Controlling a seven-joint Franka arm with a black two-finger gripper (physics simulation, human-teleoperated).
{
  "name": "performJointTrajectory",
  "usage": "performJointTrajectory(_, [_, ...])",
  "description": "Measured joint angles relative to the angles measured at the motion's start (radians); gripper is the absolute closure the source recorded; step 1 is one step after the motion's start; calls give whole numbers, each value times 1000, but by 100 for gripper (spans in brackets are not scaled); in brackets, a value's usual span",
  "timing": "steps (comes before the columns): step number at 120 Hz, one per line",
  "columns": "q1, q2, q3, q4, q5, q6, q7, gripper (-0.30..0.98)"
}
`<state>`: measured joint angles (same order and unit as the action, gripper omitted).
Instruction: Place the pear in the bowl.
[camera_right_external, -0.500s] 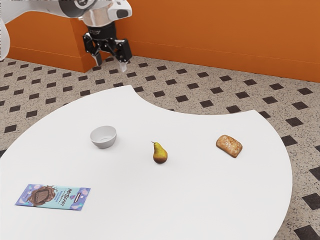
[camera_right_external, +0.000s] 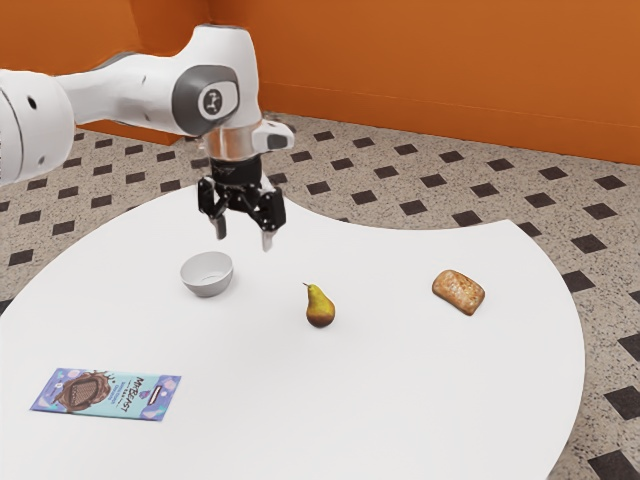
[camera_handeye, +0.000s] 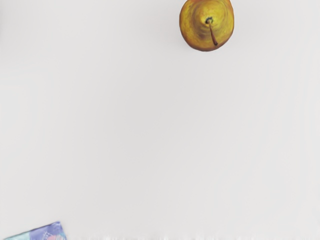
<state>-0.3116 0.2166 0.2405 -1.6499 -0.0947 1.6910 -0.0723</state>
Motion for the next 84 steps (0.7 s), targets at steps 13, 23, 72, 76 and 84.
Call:
performJointTrajectory(13, [2, 0, -5, -77, -103, 99, -9, 0])
performJointTrajectory(23, [0, 48, -15, -84, -176, 171, -13, 0])
performJointTrajectory(72, [33, 360, -14, 50, -353, 335, 112, 0])
performJointTrajectory(76, [35, 379, -14, 65, -356, 340, 126, 0])
performJointTrajectory(84, [37, 410, -15, 97, -358, 347, 153, 0])
